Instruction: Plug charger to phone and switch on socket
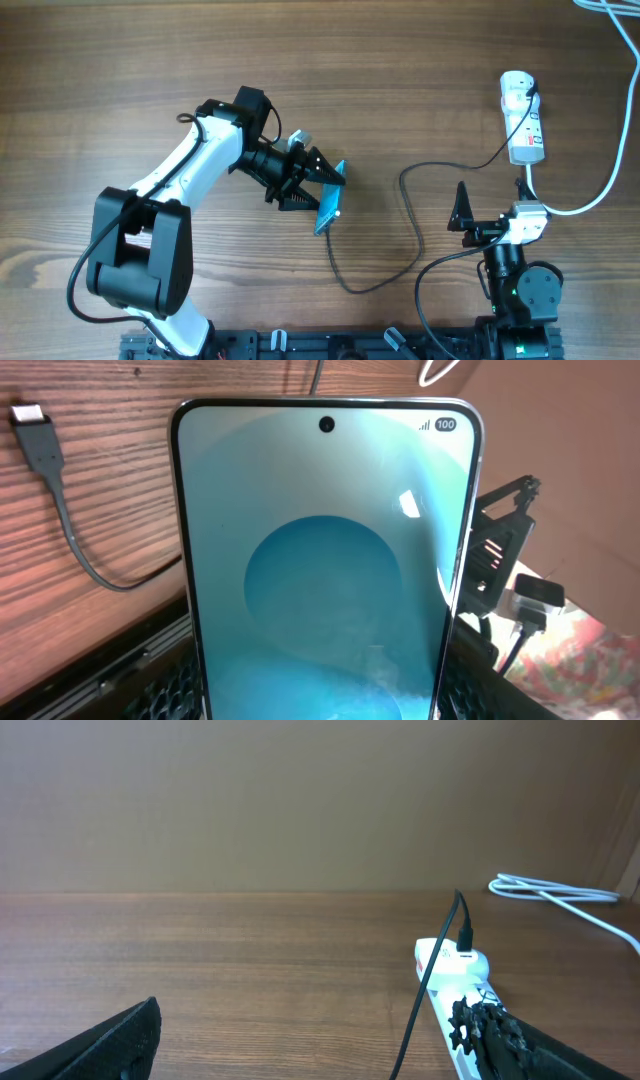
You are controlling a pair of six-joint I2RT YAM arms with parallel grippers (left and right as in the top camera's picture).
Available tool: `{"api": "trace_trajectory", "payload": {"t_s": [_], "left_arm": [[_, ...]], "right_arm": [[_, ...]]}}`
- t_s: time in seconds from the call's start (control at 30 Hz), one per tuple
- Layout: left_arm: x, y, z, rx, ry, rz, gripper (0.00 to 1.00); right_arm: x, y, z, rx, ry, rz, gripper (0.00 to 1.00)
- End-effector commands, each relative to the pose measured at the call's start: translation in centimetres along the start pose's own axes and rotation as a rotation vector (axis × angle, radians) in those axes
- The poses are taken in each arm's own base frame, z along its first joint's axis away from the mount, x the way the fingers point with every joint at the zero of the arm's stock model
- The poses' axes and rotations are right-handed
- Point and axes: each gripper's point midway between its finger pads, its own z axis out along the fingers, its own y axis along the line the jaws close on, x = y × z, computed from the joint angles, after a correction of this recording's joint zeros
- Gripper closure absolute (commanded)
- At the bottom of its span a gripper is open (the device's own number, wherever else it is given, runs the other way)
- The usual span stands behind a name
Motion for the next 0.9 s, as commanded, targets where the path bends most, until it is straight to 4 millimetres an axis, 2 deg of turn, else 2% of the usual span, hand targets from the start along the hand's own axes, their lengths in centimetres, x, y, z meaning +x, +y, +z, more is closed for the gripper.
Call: {"api": "trace_trajectory", "payload": {"t_s": [0.0,0.13,0.33,0.53,0.87], "left_arm": [[0.8,-1.2,-0.2,0.054,0.021,-0.050,0.38],[0.4,-1.2,-0.7,0.062,0.010,-0.182,0.38],[0.0,-1.3,-1.6,0.098,0.005,-0.289,0.36],[0.8,-3.4,-2.3,0.223,0.074,-0.289,0.36],[1.0,-3.7,-2.4,0.240,0.085,-0.289,0.37]], "right_arm": [[-0.3,0.3,-0.1,-0.013,-0.013,-0.011,0.00],[-0.3,0.3,-0.1,-0.013,-0.013,-0.011,0.00],[-0.3,0.3,-0.1,-0.013,-0.012,-0.011,0.00],[-0.3,0.3,-0.1,-0.013,-0.013,-0.011,0.00],[-0.3,0.3,-0.1,-0.013,-0.013,-0.011,0.00]]}}
